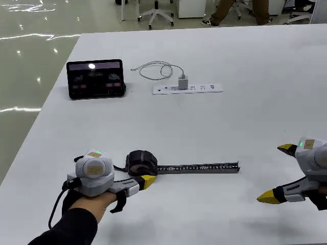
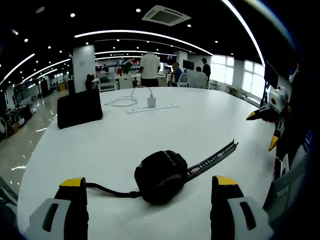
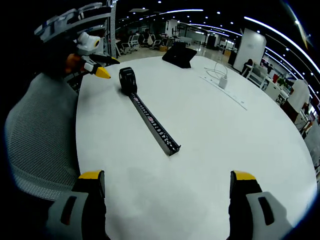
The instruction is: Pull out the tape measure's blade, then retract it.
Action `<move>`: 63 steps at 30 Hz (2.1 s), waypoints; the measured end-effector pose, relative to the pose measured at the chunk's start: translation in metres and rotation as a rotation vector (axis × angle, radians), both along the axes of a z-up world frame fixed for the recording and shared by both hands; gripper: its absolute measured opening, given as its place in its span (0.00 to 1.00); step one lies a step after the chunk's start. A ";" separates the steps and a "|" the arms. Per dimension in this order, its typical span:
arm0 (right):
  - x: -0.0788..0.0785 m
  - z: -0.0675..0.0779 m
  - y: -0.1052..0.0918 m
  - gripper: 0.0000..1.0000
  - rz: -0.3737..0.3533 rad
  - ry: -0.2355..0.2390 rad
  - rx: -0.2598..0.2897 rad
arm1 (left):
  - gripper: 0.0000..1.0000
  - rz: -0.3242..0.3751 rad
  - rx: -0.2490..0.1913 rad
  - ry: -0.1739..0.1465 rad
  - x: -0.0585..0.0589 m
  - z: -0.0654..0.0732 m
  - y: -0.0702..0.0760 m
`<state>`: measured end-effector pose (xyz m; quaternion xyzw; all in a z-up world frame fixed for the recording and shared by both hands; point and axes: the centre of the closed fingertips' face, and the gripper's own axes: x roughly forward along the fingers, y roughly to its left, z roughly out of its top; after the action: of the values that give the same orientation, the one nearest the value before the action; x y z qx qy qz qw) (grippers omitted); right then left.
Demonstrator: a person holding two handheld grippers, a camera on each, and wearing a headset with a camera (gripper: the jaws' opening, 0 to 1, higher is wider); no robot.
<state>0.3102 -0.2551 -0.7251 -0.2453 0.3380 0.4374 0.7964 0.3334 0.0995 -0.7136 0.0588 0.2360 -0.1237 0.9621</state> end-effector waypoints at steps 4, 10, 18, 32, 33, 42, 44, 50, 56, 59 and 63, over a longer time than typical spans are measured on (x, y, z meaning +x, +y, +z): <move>0.003 -0.005 0.005 1.00 0.027 0.013 -0.019 | 1.00 -0.032 -0.062 0.053 -0.001 -0.011 -0.010; 0.011 -0.009 0.015 1.00 0.061 0.022 -0.037 | 1.00 -0.008 -0.062 0.036 0.003 -0.010 -0.009; 0.021 -0.021 0.027 0.98 0.155 0.046 -0.083 | 1.00 0.053 -0.108 0.016 0.015 -0.015 -0.009; 0.049 -0.042 0.045 0.88 0.281 0.087 -0.162 | 1.00 0.111 -0.108 0.010 0.026 -0.027 -0.023; 0.050 -0.043 0.045 0.87 0.287 0.087 -0.168 | 1.00 0.105 -0.102 0.004 0.028 -0.026 -0.025; 0.048 -0.053 0.047 0.64 0.376 0.110 -0.222 | 1.00 0.120 -0.101 -0.003 0.035 -0.027 -0.029; 0.046 -0.055 0.050 0.59 0.394 0.126 -0.223 | 1.00 0.131 -0.107 -0.003 0.035 -0.028 -0.028; 0.048 -0.057 0.049 0.47 0.434 0.132 -0.253 | 1.00 0.121 -0.096 -0.002 0.034 -0.029 -0.030; 0.049 -0.058 0.047 0.33 0.456 0.129 -0.272 | 1.00 0.125 -0.099 -0.003 0.035 -0.028 -0.028; 0.047 -0.060 0.046 0.29 0.466 0.150 -0.276 | 1.00 0.129 -0.106 -0.002 0.036 -0.027 -0.027; 0.046 -0.061 0.046 0.21 0.483 0.153 -0.285 | 1.00 0.134 -0.120 0.008 0.037 -0.029 -0.027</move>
<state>0.3557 -0.2090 -0.7864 -0.3943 0.3871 0.5798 0.5988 0.3703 0.0729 -0.7426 -0.0152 0.2354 -0.0732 0.9690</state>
